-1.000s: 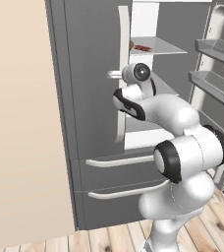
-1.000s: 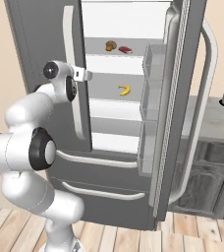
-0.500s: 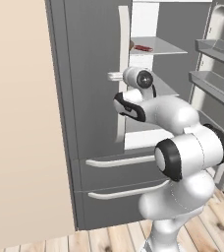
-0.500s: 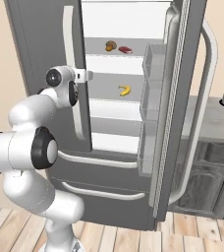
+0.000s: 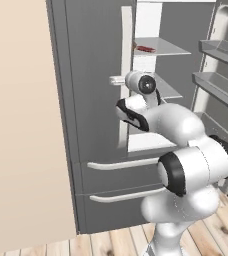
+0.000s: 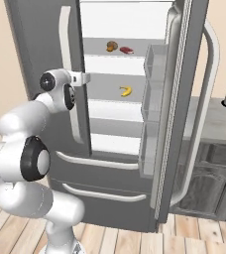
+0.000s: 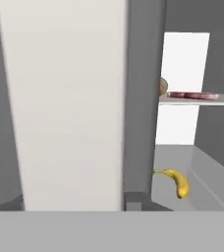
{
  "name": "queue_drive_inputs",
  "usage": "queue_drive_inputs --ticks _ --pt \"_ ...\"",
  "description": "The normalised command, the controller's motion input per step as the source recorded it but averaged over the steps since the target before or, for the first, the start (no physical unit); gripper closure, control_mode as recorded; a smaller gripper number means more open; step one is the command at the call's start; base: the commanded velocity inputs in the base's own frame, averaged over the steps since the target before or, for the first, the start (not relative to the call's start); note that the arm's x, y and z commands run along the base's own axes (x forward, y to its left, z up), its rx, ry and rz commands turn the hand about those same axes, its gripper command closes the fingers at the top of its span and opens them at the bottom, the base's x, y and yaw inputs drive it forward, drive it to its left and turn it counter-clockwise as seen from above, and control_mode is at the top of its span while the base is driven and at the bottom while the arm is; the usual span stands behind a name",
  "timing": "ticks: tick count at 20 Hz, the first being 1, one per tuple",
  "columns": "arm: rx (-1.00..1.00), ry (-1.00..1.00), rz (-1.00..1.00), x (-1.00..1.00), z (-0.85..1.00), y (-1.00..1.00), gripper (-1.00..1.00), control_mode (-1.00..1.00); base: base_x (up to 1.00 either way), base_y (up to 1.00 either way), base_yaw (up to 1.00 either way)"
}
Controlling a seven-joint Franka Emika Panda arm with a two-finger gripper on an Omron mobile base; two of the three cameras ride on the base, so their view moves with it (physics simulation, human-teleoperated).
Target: Open the fridge, remove the banana, mushroom, and steak, and place them on any counter.
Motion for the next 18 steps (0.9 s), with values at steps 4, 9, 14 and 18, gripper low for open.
queue_drive_inputs --ticks 4,9,14,18 --pt "0.0 -0.11 -0.33 -1.0 0.0 0.6 1.0 -1.0 0.0 0.0 0.0" --pt "0.0 -0.07 -0.34 -1.0 0.0 0.62 1.0 -1.0 0.0 0.0 0.0" --pt "0.0 -0.03 -0.35 -1.0 0.0 0.73 1.0 -1.0 0.0 0.0 0.0" --pt "-0.03 0.08 -0.21 -0.29 -0.03 0.68 -1.0 -1.0 0.0 0.0 0.0"
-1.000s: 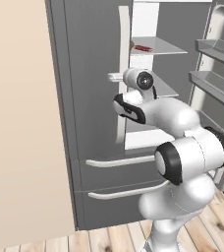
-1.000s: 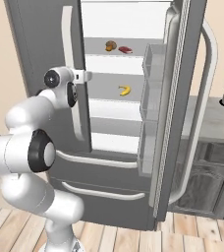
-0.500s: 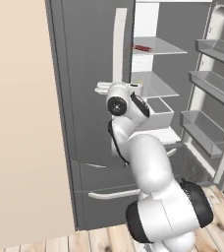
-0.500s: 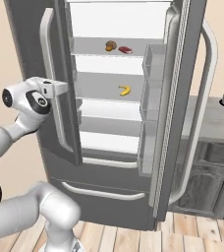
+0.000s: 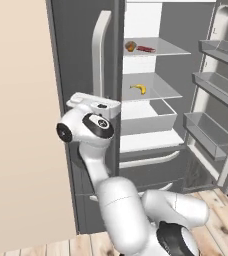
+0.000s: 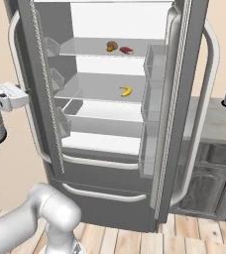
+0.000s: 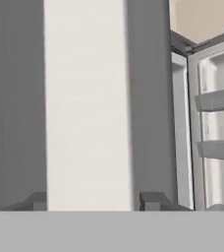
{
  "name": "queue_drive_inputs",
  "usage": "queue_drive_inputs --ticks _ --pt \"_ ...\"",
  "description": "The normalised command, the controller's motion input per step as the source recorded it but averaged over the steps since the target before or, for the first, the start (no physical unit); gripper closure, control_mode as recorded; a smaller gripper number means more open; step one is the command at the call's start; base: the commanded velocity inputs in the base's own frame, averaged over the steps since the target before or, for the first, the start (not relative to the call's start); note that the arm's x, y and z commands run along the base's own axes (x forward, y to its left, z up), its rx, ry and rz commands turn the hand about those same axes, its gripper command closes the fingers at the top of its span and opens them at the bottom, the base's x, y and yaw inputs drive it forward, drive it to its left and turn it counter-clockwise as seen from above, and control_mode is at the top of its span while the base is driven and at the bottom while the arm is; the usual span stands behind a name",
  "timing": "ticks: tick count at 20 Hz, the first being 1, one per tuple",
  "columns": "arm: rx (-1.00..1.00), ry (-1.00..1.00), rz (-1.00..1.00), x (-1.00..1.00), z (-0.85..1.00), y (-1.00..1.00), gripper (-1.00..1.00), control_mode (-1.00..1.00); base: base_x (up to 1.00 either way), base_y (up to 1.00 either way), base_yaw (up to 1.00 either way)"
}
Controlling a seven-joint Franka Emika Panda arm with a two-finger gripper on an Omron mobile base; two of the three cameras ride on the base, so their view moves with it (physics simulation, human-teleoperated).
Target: Open the fridge, remove the banana, mushroom, and steak, and place them on any counter.
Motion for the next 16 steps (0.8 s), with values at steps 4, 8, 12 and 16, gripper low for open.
queue_drive_inputs --ticks 4,8,12,16 --pt "0.0 0.14 -0.15 0.0 -0.03 0.22 -1.0 -1.0 0.0 0.0 0.0" --pt "0.0 0.12 -0.15 0.0 -0.1 0.05 -1.0 -1.0 0.0 0.0 0.0" --pt "0.0 0.0 -0.14 -0.12 -0.22 0.01 -1.0 -1.0 0.0 0.0 0.0" --pt "0.0 0.0 -0.08 -0.63 -0.07 -0.03 -1.0 -1.0 0.0 0.0 0.0"
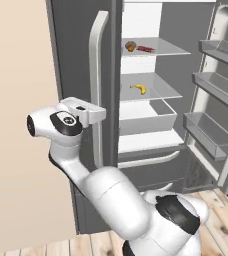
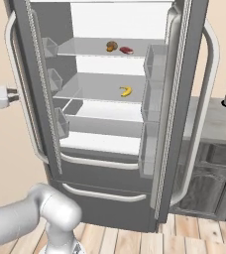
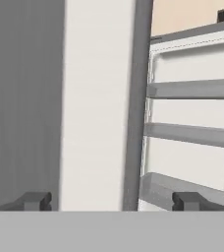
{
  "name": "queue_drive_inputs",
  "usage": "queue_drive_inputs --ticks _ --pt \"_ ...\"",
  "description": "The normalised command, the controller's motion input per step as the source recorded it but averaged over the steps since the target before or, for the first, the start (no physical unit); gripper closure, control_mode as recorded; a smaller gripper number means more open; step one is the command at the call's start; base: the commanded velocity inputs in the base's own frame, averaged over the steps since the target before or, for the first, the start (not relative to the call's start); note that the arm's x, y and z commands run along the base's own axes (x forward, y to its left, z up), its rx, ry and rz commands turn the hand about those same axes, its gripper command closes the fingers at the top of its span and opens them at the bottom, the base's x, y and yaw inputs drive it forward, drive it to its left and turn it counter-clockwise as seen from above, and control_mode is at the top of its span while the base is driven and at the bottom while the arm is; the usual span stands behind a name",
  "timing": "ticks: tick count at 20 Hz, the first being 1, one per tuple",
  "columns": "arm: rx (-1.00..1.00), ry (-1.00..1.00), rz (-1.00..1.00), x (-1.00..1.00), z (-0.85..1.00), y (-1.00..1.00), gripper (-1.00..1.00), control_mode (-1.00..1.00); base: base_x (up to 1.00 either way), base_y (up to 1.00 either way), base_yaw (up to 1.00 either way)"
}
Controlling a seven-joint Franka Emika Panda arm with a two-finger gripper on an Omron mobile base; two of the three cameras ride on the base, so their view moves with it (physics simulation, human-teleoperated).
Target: Open the fridge, remove the banana, mushroom, and steak, and place them on any counter.
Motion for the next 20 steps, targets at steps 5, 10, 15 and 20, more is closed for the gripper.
queue_drive_inputs --ticks 5,10,15,20 --pt "0.0 -0.1 0.0 -0.97 -0.01 -0.31 -1.0 -1.0 0.0 0.0 0.0" --pt "0.09 0.02 0.06 -0.85 -0.01 -0.9 -1.0 -1.0 0.0 0.0 0.0" --pt "0.2 -0.04 0.07 -0.39 -0.13 -1.0 -1.0 -1.0 0.0 0.0 0.0" --pt "0.32 -0.02 0.07 -0.04 -0.04 -1.0 -1.0 -1.0 0.0 0.0 0.0"
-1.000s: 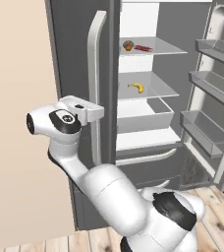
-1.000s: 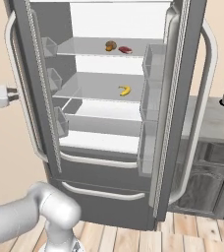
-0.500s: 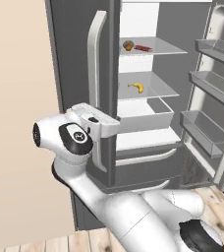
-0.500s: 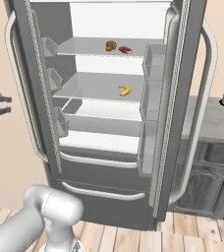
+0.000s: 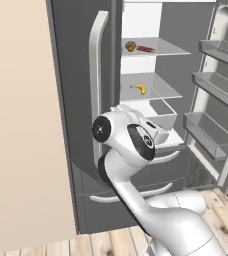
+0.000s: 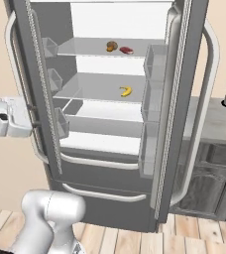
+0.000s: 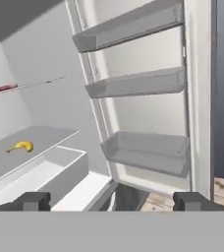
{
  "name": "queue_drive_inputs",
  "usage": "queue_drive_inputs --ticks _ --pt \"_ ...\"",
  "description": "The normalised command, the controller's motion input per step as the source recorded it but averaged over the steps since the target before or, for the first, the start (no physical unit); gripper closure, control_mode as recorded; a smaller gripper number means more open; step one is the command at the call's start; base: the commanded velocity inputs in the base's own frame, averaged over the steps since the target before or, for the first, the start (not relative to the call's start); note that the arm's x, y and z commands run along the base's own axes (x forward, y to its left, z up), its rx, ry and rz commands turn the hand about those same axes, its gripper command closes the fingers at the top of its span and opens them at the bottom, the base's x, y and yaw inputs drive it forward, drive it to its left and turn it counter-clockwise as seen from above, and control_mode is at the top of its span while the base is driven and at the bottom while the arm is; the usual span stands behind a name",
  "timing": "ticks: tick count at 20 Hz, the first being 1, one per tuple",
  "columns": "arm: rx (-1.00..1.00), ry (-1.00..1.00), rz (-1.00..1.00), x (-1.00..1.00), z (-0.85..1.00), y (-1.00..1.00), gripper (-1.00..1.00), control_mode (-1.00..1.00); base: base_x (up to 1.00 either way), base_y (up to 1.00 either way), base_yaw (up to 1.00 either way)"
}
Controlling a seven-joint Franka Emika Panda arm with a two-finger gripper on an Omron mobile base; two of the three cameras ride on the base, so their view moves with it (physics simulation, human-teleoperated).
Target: Open the fridge, remove the banana, mushroom, and steak, and place them on any counter.
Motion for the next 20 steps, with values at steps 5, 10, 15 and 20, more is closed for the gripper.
queue_drive_inputs --ticks 5,10,15,20 --pt "0.36 0.0 0.18 0.03 0.0 -1.0 -1.0 -1.0 0.0 0.0 0.0" --pt "0.26 0.07 0.43 0.46 -0.02 -0.87 -1.0 -1.0 0.0 0.0 0.0" --pt "0.24 0.1 0.39 0.87 0.0 -0.49 -1.0 -1.0 0.0 0.0 0.0" --pt "0.15 0.04 0.27 1.0 0.04 0.12 -1.0 -1.0 0.0 0.0 0.0"
